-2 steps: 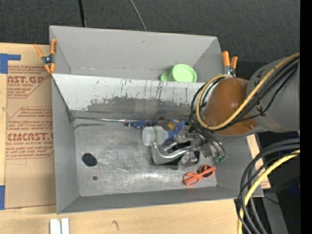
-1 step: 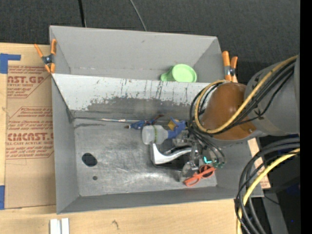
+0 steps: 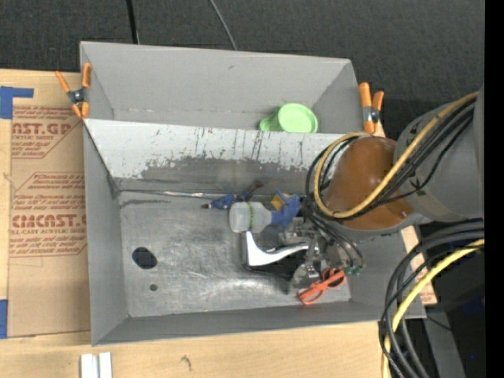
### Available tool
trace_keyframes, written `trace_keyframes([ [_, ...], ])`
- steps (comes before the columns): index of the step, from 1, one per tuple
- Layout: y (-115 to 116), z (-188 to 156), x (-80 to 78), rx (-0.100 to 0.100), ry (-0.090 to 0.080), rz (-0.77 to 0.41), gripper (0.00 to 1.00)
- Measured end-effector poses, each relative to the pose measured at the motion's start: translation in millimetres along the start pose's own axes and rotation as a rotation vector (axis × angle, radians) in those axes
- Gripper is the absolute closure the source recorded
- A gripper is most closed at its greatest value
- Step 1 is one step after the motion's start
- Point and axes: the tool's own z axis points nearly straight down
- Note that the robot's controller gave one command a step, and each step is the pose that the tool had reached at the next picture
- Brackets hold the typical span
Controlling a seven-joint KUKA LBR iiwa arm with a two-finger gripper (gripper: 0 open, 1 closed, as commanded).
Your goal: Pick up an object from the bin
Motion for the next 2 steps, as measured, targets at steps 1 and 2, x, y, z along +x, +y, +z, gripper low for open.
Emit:
trace_keyframes([
  [1,0.0,0.0,0.0,0.000,0.000,0.000,1.00],
  [2,0.4,-6.2,2.9,-0.002,0.010,0.000,1.00],
])
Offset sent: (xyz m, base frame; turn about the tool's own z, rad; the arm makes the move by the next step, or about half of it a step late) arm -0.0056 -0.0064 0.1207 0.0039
